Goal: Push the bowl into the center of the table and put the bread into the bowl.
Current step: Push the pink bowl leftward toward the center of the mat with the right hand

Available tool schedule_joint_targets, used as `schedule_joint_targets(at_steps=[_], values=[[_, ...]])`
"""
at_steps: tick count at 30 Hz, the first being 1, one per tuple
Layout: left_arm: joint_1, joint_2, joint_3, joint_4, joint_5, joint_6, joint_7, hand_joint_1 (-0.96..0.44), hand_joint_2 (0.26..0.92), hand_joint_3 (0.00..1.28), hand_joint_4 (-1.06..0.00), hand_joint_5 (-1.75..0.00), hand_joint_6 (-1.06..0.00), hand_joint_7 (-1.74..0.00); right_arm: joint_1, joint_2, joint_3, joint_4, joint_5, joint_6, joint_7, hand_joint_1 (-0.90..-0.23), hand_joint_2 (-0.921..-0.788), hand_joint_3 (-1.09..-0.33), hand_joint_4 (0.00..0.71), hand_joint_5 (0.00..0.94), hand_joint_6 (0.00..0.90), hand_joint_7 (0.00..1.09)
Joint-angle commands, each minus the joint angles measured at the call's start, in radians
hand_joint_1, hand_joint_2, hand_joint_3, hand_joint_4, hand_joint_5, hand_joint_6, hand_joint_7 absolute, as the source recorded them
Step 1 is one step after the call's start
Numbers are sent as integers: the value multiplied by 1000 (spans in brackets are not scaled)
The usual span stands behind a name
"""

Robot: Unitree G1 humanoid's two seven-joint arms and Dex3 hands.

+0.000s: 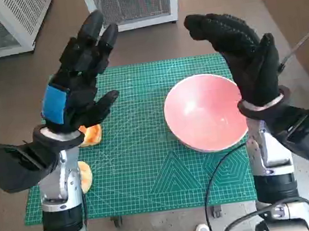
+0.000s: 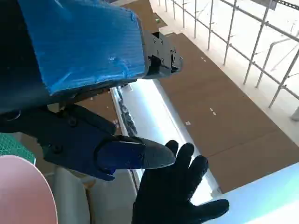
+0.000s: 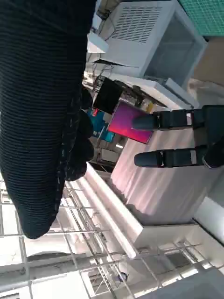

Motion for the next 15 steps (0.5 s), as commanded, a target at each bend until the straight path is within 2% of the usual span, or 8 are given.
schedule_joint_targets(at_steps=[1, 15], values=[[-10, -7, -1, 2, 6, -17, 5, -646, 921, 280, -221, 0, -238, -26, 23, 2, -1, 10, 5, 0, 8, -648, -921, -611, 194, 0, 179, 186], [-7, -11, -6, -5, 11, -11, 11, -632, 921, 284, -225, -2, -237, -29, 28, -1, -1, 0, 0, 3, 4, -637, -921, -616, 192, 1, 173, 192]])
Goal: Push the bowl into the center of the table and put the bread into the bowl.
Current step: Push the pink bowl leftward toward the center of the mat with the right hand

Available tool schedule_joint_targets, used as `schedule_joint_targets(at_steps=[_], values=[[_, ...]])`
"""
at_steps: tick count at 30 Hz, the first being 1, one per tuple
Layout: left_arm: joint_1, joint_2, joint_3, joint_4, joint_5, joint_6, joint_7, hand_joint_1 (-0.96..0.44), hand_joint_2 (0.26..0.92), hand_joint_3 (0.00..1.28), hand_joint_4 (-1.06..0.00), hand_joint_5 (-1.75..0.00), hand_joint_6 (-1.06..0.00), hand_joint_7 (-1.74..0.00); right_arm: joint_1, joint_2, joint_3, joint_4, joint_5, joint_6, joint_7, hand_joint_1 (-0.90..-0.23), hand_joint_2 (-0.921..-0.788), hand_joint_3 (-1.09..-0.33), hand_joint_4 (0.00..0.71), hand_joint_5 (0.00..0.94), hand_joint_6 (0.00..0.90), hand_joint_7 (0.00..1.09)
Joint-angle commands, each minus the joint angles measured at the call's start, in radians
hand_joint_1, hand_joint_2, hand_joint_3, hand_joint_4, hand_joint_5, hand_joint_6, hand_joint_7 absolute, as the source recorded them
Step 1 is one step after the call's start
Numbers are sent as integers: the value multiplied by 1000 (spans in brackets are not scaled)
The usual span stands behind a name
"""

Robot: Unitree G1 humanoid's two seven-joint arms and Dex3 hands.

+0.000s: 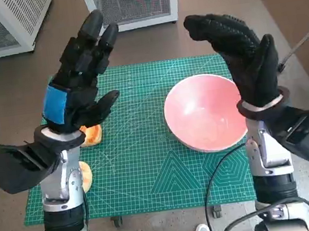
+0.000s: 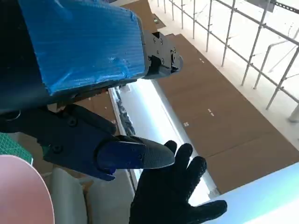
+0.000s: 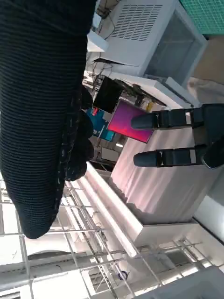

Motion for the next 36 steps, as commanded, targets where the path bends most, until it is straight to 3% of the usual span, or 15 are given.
schedule_joint_targets(at_steps=[1, 17, 22, 27, 33, 36], values=[[-7, -3, -6, -5, 10, -8, 4, -633, 921, 284, -225, -2, -237, -29, 26, -2, -1, 0, 1, 6, 4, -637, -921, -617, 192, 0, 173, 192], [-3, -9, -9, -8, 22, -9, 10, -653, 921, 295, -225, -1, -236, -33, 33, -9, -8, 7, 7, -3, 12, -638, -921, -623, 189, 0, 165, 202], [3, -7, -5, -15, 26, -10, 11, -661, 921, 304, -225, -1, -237, -36, 23, -43, -49, 63, 38, -19, 42, -644, -921, -631, 183, 0, 157, 205], [6, -5, 1, -9, 27, -18, 10, -672, 921, 308, -223, 0, -237, -38, -18, -91, -111, 222, 57, -75, 72, -647, -921, -624, 183, 1, 145, 207], [11, -7, 4, -6, 35, -29, 17, -688, 921, 311, -222, 0, -238, -40, -82, -141, -170, 468, 11, -164, 16, -646, -921, -604, 190, 4, 152, 205], [8, -14, 2, 7, 39, -39, 20, -690, 921, 313, -218, 0, -237, -40, -121, -167, -188, 600, -30, -198, -50, -642, -921, -619, 184, 2, 159, 200]])
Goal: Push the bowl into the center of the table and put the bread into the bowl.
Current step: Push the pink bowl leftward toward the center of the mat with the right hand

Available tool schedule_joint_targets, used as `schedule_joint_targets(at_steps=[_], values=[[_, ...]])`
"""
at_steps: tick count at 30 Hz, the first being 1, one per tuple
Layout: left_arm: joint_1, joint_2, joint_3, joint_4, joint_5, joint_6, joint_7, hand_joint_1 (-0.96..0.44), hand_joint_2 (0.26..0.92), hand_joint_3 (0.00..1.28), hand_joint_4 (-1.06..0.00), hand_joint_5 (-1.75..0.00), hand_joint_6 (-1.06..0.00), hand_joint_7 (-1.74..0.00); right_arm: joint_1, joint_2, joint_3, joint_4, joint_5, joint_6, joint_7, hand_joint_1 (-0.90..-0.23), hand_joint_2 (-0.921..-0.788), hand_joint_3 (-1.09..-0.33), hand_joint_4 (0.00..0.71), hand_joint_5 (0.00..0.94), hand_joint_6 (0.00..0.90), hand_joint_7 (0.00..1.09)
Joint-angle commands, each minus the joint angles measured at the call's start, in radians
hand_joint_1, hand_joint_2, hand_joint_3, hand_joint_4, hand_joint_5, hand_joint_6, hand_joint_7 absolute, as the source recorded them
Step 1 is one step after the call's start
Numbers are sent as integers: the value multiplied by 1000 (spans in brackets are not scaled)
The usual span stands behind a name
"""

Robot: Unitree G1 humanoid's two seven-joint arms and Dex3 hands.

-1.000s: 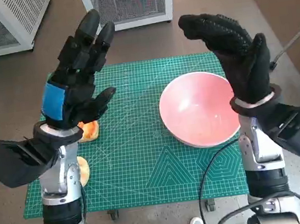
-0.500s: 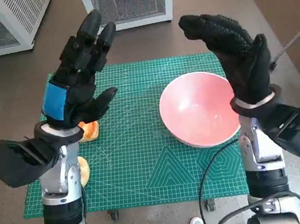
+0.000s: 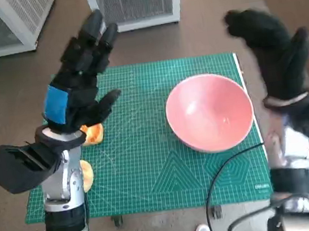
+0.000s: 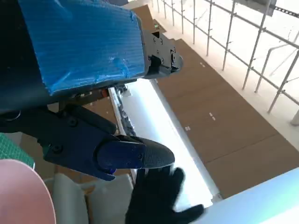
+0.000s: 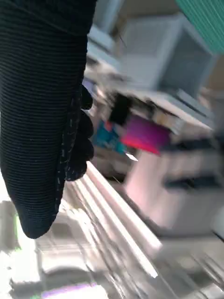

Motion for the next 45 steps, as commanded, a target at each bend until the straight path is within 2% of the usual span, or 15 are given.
schedule_joint_targets(at_steps=[1, 6, 10, 14, 21, 31, 36, 45], values=[[6, -6, -2, 11, 12, -26, 9, -691, 921, 313, -217, 0, -236, -40, -51, -35, -28, 198, -60, -49, -83, -642, -921, -623, 183, 2, 160, 199], [7, -11, -5, 13, 7, -31, 5, -688, 921, 318, -212, 0, -236, -41, -91, -53, -46, 333, -79, -59, -143, -629, -921, -662, 173, 0, 156, 186], [12, -9, -4, 13, 6, -41, 0, -686, 921, 318, -209, 0, -232, -40, -106, -54, -64, 415, -73, -48, -164, -604, -921, -692, 161, 0, 142, 175], [16, -3, -2, 14, 7, -47, -3, -682, 921, 315, -201, 0, -223, -36, -110, -56, -80, 488, -72, -22, -176, -578, -921, -737, 144, 0, 136, 171], [16, 3, 5, 20, 0, -49, -11, -686, 921, 318, -198, 0, -220, -36, -96, -49, -101, 570, -71, 21, -185, -623, -921, -770, 139, 0, 147, 176], [20, 4, 7, 22, -5, -50, -21, -693, 921, 315, -200, -1, -214, -33, -74, -10, -94, 598, -98, 27, -192, -661, -921, -801, 145, 3, 167, 182], [20, 6, 7, 15, -1, -40, -16, -690, 921, 315, -200, -1, -212, -33, -68, 6, -86, 602, -114, 30, -190, -708, -921, -824, 159, 8, 175, 183], [22, 14, 13, 13, -9, -34, -21, -683, 921, 313, -201, -1, -212, -34, -73, 44, -70, 607, -144, 45, -199, -711, -921, -844, 167, 10, 183, 183]])
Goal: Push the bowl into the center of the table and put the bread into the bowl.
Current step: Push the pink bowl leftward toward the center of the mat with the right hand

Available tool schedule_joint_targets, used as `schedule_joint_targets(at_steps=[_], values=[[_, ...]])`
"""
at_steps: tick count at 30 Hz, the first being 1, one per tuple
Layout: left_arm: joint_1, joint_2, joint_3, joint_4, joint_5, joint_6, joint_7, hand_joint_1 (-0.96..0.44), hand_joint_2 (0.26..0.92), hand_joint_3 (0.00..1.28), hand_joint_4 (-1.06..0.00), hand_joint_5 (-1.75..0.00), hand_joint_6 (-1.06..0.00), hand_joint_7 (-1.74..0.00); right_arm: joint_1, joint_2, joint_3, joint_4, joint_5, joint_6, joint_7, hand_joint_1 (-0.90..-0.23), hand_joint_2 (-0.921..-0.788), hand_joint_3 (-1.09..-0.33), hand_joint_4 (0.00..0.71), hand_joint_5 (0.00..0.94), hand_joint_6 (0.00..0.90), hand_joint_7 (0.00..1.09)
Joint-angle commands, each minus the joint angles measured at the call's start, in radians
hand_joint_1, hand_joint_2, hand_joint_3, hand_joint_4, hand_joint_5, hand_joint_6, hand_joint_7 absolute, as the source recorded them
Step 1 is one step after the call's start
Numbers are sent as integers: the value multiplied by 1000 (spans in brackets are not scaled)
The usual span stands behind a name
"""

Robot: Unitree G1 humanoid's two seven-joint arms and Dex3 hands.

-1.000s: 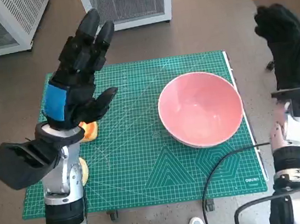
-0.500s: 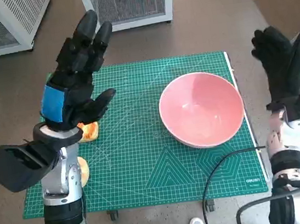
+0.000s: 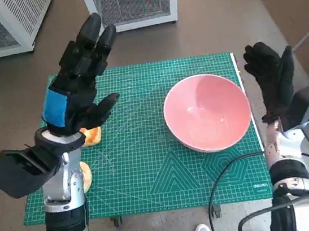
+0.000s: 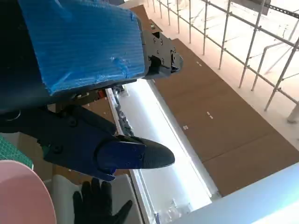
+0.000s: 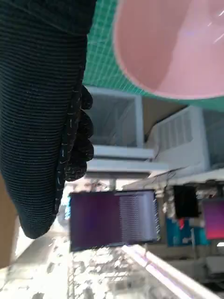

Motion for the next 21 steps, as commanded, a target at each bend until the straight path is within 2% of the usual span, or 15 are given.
schedule_joint_targets(at_steps=[1, 8, 21], values=[[11, 13, 8, -4, -11, 4, -6, -684, 921, 312, -201, -1, -213, -34, 21, 29, 9, 21, -19, 24, -15, -710, -921, -845, 168, 9, 182, 183], [12, 16, 15, 4, -25, 3, -16, -686, 921, 310, -202, -2, -214, -35, 16, 57, 19, 22, -36, 46, -29, -707, -921, -861, 169, 8, 175, 179], [28, 23, 27, -4, -42, 9, -22, -662, 921, 298, -204, -2, -212, -33, 11, 101, 27, 27, -34, 94, -38, -679, -921, -887, 187, 12, 182, 184]])
